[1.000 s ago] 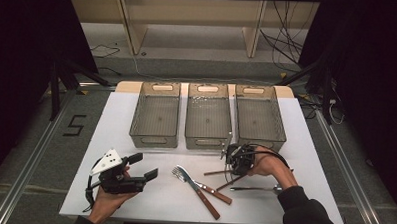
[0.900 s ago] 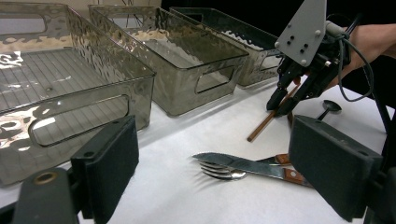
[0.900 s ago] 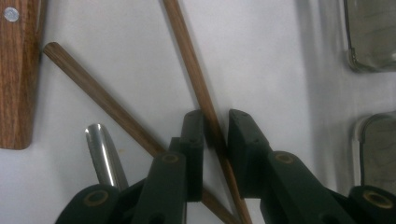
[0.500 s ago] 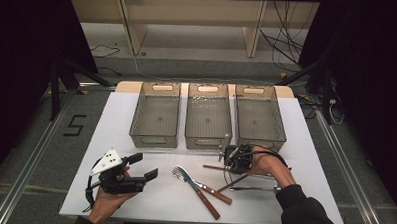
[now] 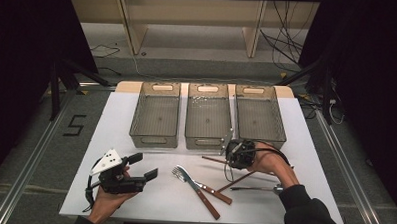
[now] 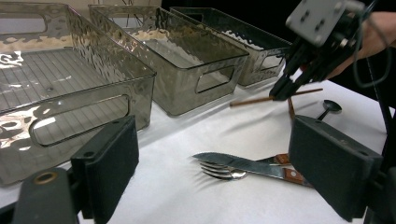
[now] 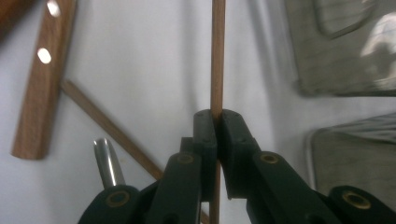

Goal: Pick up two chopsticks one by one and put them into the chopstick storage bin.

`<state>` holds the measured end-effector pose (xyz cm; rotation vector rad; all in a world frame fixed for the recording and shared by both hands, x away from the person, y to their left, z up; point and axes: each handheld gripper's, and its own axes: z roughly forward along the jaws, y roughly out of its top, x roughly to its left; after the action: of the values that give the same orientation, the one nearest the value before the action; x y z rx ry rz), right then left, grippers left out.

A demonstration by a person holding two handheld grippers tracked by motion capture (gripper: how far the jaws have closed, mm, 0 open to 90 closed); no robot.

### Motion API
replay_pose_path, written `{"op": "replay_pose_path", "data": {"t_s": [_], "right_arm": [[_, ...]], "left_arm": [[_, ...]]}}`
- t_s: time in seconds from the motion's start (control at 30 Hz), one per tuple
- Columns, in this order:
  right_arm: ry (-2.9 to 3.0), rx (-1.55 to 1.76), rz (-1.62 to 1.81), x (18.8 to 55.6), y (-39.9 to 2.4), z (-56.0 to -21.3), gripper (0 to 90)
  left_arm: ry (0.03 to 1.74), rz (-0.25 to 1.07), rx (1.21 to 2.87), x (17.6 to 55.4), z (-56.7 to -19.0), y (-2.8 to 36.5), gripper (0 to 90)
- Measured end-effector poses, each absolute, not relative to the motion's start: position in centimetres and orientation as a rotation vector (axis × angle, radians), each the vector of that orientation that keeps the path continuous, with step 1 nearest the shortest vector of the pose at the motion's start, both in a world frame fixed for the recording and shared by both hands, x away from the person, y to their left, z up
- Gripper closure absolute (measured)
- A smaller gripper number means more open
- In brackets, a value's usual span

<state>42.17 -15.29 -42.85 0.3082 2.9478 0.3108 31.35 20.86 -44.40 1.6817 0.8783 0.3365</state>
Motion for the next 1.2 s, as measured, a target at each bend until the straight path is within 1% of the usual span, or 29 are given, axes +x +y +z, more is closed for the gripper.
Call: {"op": "replay_pose_path", "data": {"t_s": [0.27,0.47,0.6,0.83,1.03,1.2], "right_arm": [[2.813,0.577,0.634,42.0,-16.1,-39.7,85.7],[2.677,0.808,0.896,41.9,-16.9,-38.1,85.7],[2.627,0.887,0.970,41.8,-17.1,-37.8,85.7],[2.528,0.989,1.161,40.7,-16.7,-37.1,85.7],[2.467,1.033,1.255,40.2,-16.2,-37.2,85.7],[2.430,1.052,1.322,40.0,-15.9,-37.2,85.7]], "left_arm": [[0.881,0.328,1.684,31.4,-44.4,20.7,15.7],[0.882,0.312,1.682,31.4,-44.4,20.6,15.7],[0.884,0.299,1.679,31.5,-44.3,20.5,15.7],[0.908,0.237,1.664,31.9,-44.0,19.8,15.7],[0.911,0.191,1.688,32.3,-43.6,18.0,15.7],[0.879,0.163,1.721,32.9,-43.2,16.0,15.8]]}}
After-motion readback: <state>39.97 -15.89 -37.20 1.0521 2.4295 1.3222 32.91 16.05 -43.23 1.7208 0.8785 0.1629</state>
